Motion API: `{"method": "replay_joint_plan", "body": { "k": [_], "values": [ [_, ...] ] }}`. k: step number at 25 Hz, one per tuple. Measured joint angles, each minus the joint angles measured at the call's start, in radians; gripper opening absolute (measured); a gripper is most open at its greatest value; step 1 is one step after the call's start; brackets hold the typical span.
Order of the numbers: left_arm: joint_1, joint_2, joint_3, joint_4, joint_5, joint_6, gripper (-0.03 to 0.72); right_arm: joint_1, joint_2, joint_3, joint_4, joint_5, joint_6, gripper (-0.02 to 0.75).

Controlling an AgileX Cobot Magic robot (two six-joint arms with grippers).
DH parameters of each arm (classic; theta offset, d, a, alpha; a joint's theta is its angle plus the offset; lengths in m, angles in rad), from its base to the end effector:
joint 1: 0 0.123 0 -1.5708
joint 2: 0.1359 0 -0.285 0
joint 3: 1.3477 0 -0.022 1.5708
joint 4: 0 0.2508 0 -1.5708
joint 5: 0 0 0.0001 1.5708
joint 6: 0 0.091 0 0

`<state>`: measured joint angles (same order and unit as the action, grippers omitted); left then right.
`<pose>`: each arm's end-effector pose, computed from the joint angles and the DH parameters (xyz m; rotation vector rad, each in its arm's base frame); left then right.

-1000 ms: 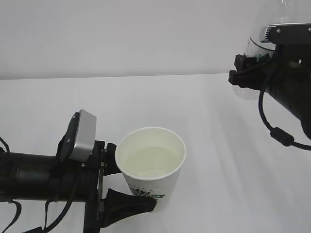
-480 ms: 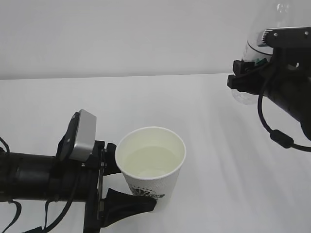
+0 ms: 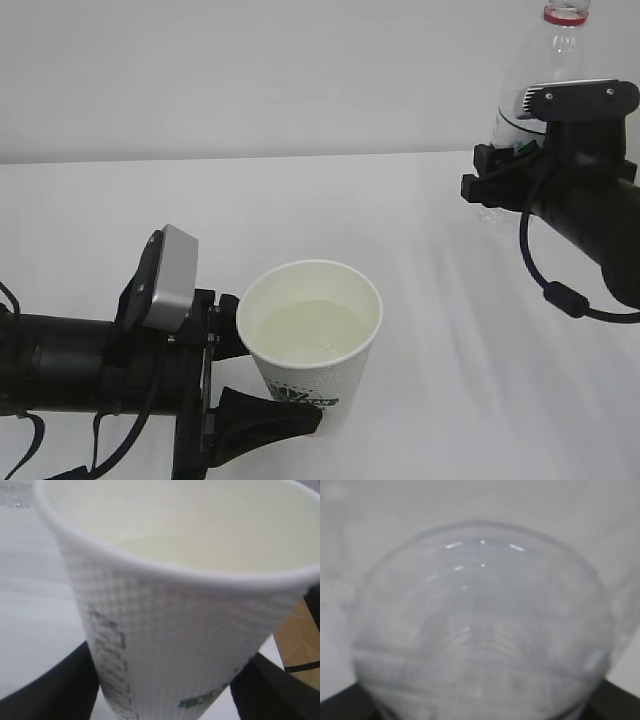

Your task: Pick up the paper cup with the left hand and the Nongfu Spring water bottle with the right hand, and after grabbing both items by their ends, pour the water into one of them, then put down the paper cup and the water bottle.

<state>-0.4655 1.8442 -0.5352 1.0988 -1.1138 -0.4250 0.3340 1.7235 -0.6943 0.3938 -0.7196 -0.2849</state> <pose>0.2073 -0.1855 0.1312 1.2405 1.5587 -1.0508 0.3207 0.0869 0.1835 -0.1088 1.8205 0.0142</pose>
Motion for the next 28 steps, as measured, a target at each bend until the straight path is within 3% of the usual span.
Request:
{"method": "replay_joint_plan", "body": {
  "k": [28],
  "values": [
    [0.0, 0.0, 0.0, -0.01, 0.0, -0.003, 0.554, 0.0, 0.099, -0.002, 0.002, -0.123, -0.011, 0.491]
  ]
}}
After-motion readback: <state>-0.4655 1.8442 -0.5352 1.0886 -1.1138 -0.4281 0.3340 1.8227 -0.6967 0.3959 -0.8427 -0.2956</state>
